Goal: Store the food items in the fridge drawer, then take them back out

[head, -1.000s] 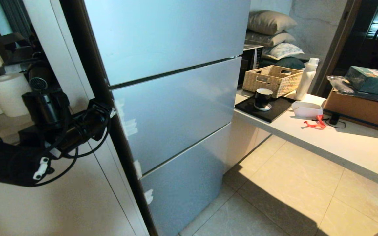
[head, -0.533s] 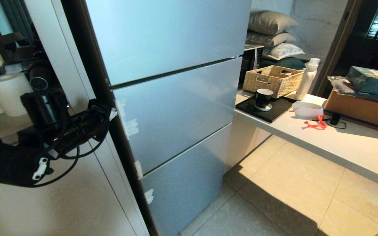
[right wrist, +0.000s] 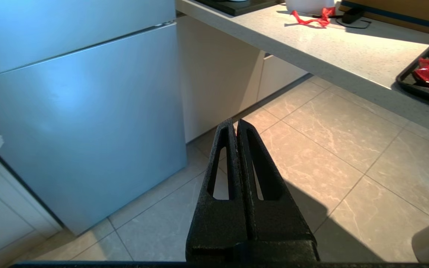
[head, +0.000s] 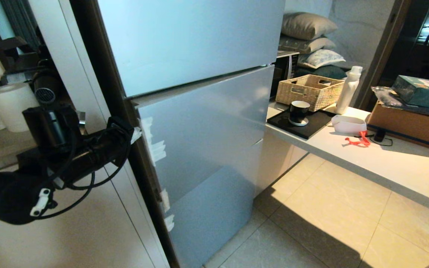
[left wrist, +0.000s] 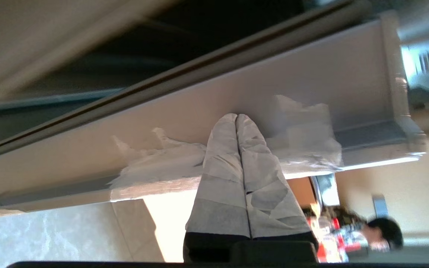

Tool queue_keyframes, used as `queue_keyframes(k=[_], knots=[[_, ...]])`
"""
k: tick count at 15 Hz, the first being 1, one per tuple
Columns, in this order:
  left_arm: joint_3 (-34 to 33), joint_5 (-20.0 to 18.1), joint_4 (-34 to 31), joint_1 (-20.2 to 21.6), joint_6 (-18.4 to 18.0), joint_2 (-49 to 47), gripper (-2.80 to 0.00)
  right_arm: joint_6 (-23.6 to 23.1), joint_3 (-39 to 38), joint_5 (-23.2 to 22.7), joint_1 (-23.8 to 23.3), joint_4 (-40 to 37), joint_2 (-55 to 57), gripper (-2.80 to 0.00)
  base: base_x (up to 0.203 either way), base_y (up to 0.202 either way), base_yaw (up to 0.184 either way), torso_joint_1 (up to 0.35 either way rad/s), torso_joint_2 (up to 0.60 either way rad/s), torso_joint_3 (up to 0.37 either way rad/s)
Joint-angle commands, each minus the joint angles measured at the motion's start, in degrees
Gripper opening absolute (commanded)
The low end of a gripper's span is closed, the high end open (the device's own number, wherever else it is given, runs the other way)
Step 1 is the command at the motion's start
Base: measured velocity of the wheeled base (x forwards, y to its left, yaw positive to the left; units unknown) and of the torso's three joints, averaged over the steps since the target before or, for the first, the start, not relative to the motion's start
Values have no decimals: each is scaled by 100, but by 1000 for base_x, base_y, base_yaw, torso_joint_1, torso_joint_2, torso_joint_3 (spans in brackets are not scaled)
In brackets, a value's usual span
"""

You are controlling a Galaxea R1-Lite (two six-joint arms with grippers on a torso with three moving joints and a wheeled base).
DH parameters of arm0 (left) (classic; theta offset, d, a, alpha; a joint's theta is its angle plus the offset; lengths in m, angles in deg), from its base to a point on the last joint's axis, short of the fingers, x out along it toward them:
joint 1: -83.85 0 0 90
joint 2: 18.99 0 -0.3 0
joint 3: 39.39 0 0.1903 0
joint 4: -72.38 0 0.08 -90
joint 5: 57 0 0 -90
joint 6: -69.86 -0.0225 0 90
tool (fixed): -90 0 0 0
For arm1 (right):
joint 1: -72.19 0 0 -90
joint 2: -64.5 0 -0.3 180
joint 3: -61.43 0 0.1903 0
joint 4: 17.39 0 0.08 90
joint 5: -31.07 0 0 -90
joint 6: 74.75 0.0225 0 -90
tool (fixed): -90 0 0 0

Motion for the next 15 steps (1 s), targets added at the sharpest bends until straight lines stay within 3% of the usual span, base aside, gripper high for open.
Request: queue_keyframes(k=[1, 8, 11, 14, 15], knots=[[-200, 30, 55, -179, 27, 409, -280, -4, 0, -5, -4, 1, 7, -280, 0, 0, 0, 0, 0, 0], [-1287, 60, 52, -802, -21, 1158, -280, -4, 0, -5, -4, 1, 7, -280, 0, 0, 0, 0, 0, 0], [-1684, 72, 44, -871, -12, 1492, -280, -4, 0, -5, -4, 1, 7, -280, 0, 0, 0, 0, 0, 0], [-1348, 545, 59, -798, -205, 1215, -280, -4, 0, -5, -4, 1, 7, -280, 0, 0, 0, 0, 0, 0], [-981, 881, 64, -717, -358, 984, -280, -4, 0, -5, -4, 1, 7, -280, 0, 0, 0, 0, 0, 0]])
